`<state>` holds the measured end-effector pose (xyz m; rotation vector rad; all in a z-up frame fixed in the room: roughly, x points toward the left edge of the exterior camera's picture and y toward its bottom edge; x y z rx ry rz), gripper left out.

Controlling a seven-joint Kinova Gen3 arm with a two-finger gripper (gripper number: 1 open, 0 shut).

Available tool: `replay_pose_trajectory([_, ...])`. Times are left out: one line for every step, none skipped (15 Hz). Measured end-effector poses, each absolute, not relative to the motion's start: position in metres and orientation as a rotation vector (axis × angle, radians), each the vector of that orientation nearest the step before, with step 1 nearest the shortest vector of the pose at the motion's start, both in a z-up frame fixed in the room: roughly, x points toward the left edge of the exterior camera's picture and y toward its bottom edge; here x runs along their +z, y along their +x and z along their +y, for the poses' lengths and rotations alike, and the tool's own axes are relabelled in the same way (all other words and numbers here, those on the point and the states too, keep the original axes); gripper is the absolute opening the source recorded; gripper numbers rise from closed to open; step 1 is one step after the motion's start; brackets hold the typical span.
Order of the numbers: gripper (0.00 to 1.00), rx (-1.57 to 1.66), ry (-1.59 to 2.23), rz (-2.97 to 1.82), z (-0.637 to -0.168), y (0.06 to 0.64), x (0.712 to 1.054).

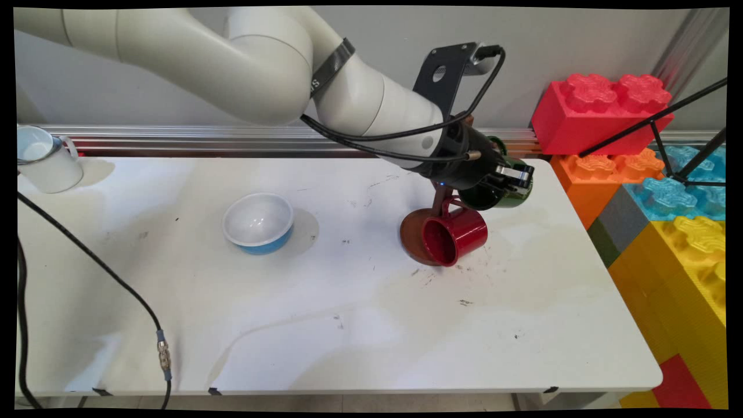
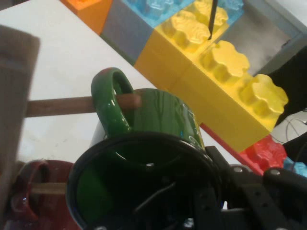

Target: Place the picked object on the table

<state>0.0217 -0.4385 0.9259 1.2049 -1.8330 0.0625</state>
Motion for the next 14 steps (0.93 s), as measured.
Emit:
replay_pose_trajectory([0.0,0.057,1.197,-1.832,-0.437,0.021,0.928])
replay_pose_trajectory([0.0,0.052,1.19,-1.831,-0.437,0.02,0.93])
replay_pose_trajectory([0.0,0.045,1.182,-1.83,-0.436,0.019,0.932])
replay_pose_trajectory([0.0,0.04,1.172,-1.83,-0.435,0.018,0.934])
replay_pose_trajectory([0.0,0.035,1.164,-1.83,-0.434,0.016,0.936])
replay_pose_trajectory([0.0,0.03,1.154,-1.83,-0.433,0.015,0.938])
replay_pose_trajectory([0.0,0.024,1.145,-1.83,-0.432,0.014,0.94])
replay_pose_trajectory([0.0,0.018,1.137,-1.831,-0.43,0.013,0.941])
replay_pose_trajectory([0.0,0.011,1.128,-1.832,-0.428,0.012,0.943])
replay_pose_trajectory([0.0,0.005,1.12,-1.834,-0.427,0.011,0.945])
replay_pose_trajectory([0.0,0.001,1.113,-1.841,-0.425,0.011,0.946])
replay_pose_trajectory([0.0,-0.002,1.105,-1.853,-0.422,0.012,0.946])
replay_pose_trajectory([0.0,-0.003,1.096,-1.871,-0.42,0.013,0.946])
replay_pose_trajectory([0.0,-0.003,1.09,-1.889,-0.417,0.014,0.946])
